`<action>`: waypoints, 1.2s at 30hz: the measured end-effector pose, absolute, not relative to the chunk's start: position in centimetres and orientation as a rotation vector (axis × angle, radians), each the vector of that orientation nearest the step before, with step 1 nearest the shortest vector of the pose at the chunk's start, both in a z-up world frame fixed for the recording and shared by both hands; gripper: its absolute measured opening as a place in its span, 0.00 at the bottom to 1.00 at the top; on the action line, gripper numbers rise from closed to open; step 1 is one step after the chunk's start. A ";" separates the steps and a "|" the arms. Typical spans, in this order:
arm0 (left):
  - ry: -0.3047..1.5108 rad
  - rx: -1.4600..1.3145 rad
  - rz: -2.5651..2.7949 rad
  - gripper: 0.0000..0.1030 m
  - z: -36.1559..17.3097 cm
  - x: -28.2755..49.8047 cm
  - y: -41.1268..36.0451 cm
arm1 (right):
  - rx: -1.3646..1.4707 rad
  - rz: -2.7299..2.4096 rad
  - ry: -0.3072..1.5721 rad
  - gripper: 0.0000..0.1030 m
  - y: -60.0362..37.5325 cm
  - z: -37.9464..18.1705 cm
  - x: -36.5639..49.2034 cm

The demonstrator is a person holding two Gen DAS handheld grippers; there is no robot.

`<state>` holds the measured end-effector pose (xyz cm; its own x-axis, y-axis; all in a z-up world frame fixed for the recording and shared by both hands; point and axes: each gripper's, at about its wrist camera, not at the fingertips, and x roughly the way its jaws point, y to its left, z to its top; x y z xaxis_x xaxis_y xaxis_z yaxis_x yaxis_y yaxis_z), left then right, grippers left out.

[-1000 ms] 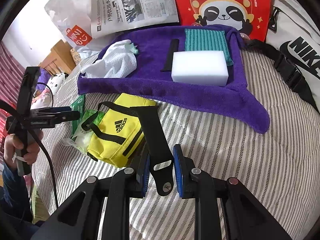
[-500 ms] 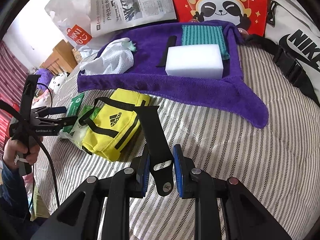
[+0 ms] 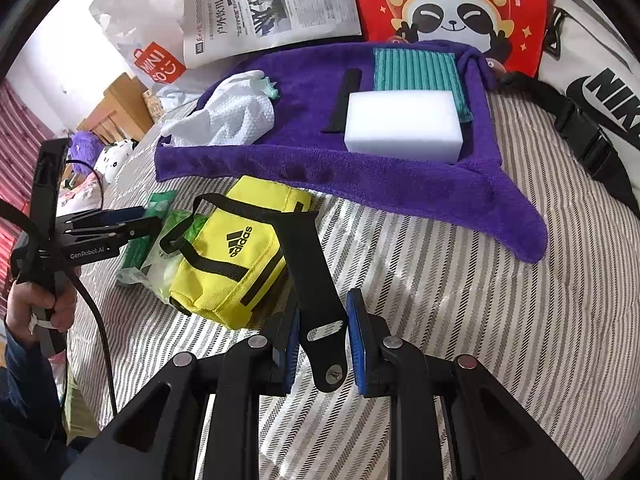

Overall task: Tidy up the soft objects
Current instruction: 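Grasp and lift the green wet-wipe packet with the left gripper while the right holds the strap, then carry the packet and the strap over the purple towel with both grippers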

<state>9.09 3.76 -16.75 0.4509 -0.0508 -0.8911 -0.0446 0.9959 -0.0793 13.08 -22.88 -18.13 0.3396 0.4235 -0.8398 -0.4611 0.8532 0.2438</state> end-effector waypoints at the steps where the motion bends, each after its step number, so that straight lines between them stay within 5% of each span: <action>1: 1.101 -0.088 -0.024 0.42 -16.7 9.1 3.5 | -0.044 0.577 1.079 0.21 -22.8 -18.1 13.0; 16: 1.155 -0.058 0.033 0.59 -17.1 6.8 3.2 | -0.057 0.580 1.073 0.21 -22.4 -17.8 12.5; 18: 1.139 -0.034 0.039 0.42 -17.1 6.7 3.0 | -0.058 0.574 1.073 0.21 -22.4 -17.7 12.4; 24: 1.109 -0.047 -0.001 0.22 -16.8 6.9 3.0 | -0.046 0.556 1.068 0.21 -22.7 -17.5 12.5; 36: 1.070 -0.164 -0.076 0.16 -15.0 6.3 5.4 | -0.038 0.537 1.046 0.21 -22.4 -15.9 12.7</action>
<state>6.30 5.43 -15.05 0.4789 -0.1415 -0.8664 -0.0175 0.9852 -0.1706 12.72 -22.45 -15.86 0.3853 0.4035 -0.8299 -0.4391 0.8712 0.2197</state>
